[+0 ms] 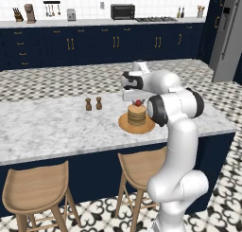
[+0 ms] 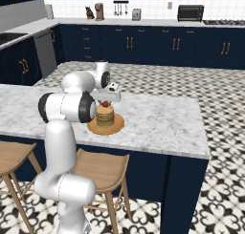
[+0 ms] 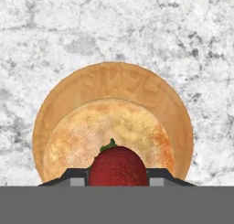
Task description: Take the strawberry from the fridge and place it on top of the pancake, located on the dining counter.
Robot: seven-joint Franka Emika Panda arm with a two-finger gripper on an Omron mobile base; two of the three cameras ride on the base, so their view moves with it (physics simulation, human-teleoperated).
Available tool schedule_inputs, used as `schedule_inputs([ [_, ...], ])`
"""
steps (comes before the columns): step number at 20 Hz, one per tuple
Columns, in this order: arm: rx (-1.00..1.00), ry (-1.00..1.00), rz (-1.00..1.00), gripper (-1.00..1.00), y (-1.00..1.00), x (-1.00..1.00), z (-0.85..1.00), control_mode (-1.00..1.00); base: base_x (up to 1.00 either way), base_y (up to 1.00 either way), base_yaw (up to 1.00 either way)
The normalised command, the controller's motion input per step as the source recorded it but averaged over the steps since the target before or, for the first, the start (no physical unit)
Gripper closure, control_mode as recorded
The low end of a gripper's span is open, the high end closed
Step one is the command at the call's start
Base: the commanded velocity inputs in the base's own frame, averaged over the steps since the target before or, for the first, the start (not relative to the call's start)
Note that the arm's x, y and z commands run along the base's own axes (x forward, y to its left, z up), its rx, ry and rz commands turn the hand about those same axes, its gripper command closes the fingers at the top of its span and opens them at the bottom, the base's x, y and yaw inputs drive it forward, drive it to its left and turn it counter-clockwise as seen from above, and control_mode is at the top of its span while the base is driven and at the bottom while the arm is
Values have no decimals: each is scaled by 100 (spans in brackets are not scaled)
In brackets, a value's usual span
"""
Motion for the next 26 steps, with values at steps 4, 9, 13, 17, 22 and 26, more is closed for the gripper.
schedule_inputs([
  [4,0,0,0,100,0,-6,-3,-100,0,0,0],
  [9,0,0,0,100,0,0,-21,-100,0,0,0],
  [13,0,0,0,100,0,0,-21,-100,0,0,0],
  [17,0,0,0,-100,3,-4,-19,-100,0,0,0],
  [22,0,0,0,-100,0,-2,-5,-100,0,0,0],
  [26,0,0,0,-100,0,-1,0,-100,0,0,0],
])
